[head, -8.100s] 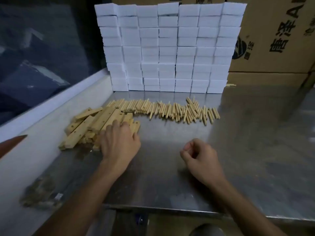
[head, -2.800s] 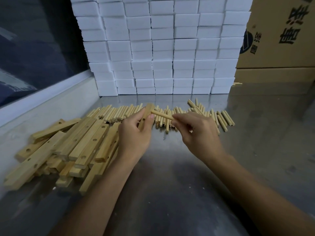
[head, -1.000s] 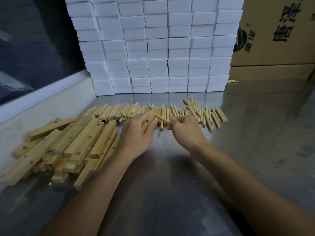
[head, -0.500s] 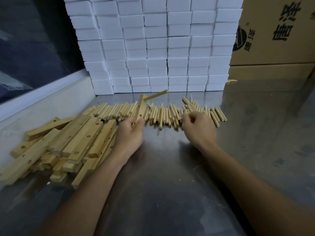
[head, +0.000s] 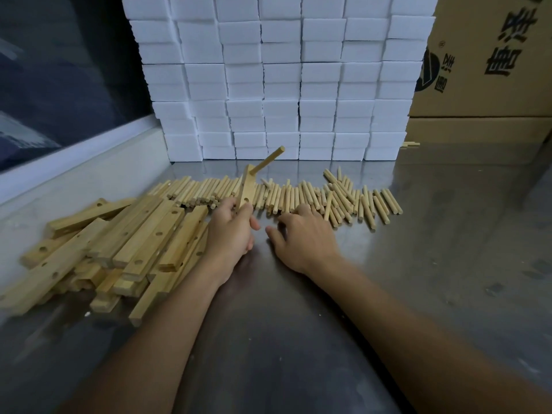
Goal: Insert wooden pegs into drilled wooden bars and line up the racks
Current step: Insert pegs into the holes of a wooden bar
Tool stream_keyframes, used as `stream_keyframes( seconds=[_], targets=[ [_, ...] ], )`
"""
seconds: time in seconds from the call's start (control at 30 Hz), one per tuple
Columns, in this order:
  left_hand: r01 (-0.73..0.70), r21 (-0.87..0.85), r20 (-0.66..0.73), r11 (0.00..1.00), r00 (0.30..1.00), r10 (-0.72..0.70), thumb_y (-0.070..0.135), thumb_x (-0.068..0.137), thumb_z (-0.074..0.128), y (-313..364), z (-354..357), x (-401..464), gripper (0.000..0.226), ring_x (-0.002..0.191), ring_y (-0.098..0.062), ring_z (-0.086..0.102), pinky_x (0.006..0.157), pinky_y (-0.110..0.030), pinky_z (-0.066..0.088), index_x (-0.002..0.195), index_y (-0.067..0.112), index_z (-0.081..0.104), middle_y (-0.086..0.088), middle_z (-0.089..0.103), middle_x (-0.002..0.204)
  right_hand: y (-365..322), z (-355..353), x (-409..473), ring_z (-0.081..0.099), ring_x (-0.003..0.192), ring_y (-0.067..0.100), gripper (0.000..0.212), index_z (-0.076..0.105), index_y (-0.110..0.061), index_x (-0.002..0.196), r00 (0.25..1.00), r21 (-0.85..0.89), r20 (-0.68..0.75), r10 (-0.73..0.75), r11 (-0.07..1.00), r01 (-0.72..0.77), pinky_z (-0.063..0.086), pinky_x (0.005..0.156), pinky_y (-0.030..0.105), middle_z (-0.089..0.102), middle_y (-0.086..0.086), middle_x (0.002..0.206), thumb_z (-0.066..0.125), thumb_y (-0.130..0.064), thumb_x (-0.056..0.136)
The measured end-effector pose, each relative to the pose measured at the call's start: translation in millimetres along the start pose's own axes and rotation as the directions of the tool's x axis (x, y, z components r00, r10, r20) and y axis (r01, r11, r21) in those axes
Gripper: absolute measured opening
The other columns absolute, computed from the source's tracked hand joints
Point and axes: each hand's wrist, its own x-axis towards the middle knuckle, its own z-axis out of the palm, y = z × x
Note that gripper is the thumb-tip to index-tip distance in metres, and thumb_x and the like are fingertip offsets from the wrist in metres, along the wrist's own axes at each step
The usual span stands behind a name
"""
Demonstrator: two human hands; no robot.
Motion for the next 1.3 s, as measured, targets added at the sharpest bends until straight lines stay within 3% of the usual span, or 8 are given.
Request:
stream_keyframes(
  seconds=[0.3, 0.6, 0.77, 0.87, 1.0, 1.07, 1.2, 1.3],
  targets=[
    [0.012, -0.038, 0.007, 0.999, 1.0, -0.011, 0.03, 0.101, 0.05, 5.5, -1.1, -4.4, 0.021, 0.04, -0.012, 0.034, 0.036, -0.02, 0.026, 0.088, 0.013, 0.055, 0.002, 0.047, 0.056, 17.8, -18.8, -2.6, 0.062, 0.073, 0.017, 0.014, 0.064, -0.012, 0.083, 0.96, 0.228, -0.069, 0.27, 0.941, -0.249, 0.054, 0.067, 0.033, 0.064, 0.001, 0.076, 0.07, -0.022, 0.09],
    [-0.006, -0.022, 0.014, 1.0, 1.0, 0.006, 0.028, 0.102, 0.048, 8.6, -0.7, -8.6, 0.026, 0.046, -0.015, 0.03, 0.036, -0.022, 0.023, 0.092, 0.005, 0.056, -0.003, 0.04, 0.06, 29.4, -27.4, -8.7, 0.063, 0.08, 0.018, 0.01, 0.063, -0.014, 0.1, 0.987, 0.44, 0.062, 0.152, 0.883, -0.163, 0.052, 0.067, 0.029, 0.064, 0.0, 0.086, 0.053, -0.016, 0.101],
    [-0.021, -0.017, 0.0, 1.0, 1.0, 0.021, 0.025, 0.102, 0.048, 8.9, -1.5, -9.5, 0.032, 0.043, -0.014, 0.032, 0.035, -0.02, 0.024, 0.095, -0.005, 0.054, 0.002, 0.044, 0.056, 29.5, -27.1, -10.1, 0.069, 0.073, 0.01, 0.035, 0.049, -0.011, 0.139, 0.981, 0.698, 0.121, 0.154, 0.689, -0.194, 0.058, 0.068, 0.025, 0.063, -0.001, 0.102, 0.044, -0.01, 0.104],
    [-0.03, -0.021, 0.007, 0.999, 1.0, 0.03, 0.026, 0.102, 0.049, 9.5, -1.3, -10.0, 0.029, 0.042, -0.013, 0.033, 0.035, -0.021, 0.025, 0.09, 0.0, 0.056, 0.006, 0.045, 0.053, 27.2, -28.6, -9.3, 0.067, 0.063, 0.008, 0.041, 0.039, -0.015, 0.144, 0.971, 0.776, 0.171, 0.166, 0.585, -0.236, 0.057, 0.063, 0.025, 0.059, 0.003, 0.103, 0.041, -0.008, 0.104],
    [-0.046, -0.023, 0.026, 0.999, 0.999, 0.047, 0.026, 0.101, 0.05, 10.8, -1.4, -10.9, 0.025, 0.042, -0.012, 0.034, 0.035, -0.02, 0.026, 0.085, 0.008, 0.057, 0.006, 0.046, 0.054, 26.4, -30.0, -7.0, 0.049, 0.064, 0.013, 0.018, 0.048, -0.016, 0.114, 0.976, 0.813, 0.043, 0.214, 0.56, -0.159, 0.046, 0.063, 0.035, 0.05, 0.002, 0.082, 0.035, -0.028, 0.107],
    [-0.047, -0.02, 0.025, 0.999, 0.999, 0.048, 0.025, 0.101, 0.051, 11.0, -1.3, -11.5, 0.024, 0.041, -0.011, 0.034, 0.035, -0.02, 0.026, 0.087, 0.007, 0.057, 0.006, 0.046, 0.054, 27.4, -30.3, -5.9, 0.043, 0.069, 0.015, 0.031, 0.048, -0.014, 0.095, 0.965, 0.785, -0.074, 0.253, 0.611, -0.101, 0.044, 0.065, 0.039, 0.045, 0.002, 0.079, 0.034, -0.039, 0.106],
    [-0.025, -0.07, 0.037, 0.997, 0.999, 0.027, 0.02, 0.099, 0.051, 12.6, 0.4, -11.5, 0.018, 0.044, -0.013, 0.032, 0.037, -0.022, 0.023, 0.085, 0.009, 0.055, 0.004, 0.044, 0.057, 32.1, -30.7, -9.2, 0.051, 0.068, 0.02, 0.038, 0.057, -0.005, 0.087, 0.971, 0.662, -0.146, 0.191, 0.748, -0.047, 0.048, 0.068, 0.043, 0.056, 0.012, 0.076, 0.042, -0.034, 0.106],
    [-0.017, -0.083, 0.081, 0.996, 0.996, 0.024, 0.013, 0.097, 0.049, 12.4, 4.1, -12.2, 0.015, 0.046, -0.012, 0.034, 0.039, -0.022, 0.025, 0.083, 0.011, 0.054, 0.005, 0.045, 0.059, 30.2, -29.1, -8.4, 0.044, 0.059, 0.01, 0.032, 0.06, -0.008, 0.083, 0.977, 0.641, -0.153, 0.147, 0.767, -0.015, 0.041, 0.06, 0.036, 0.052, 0.002, 0.066, 0.043, -0.024, 0.106]
  ],
)
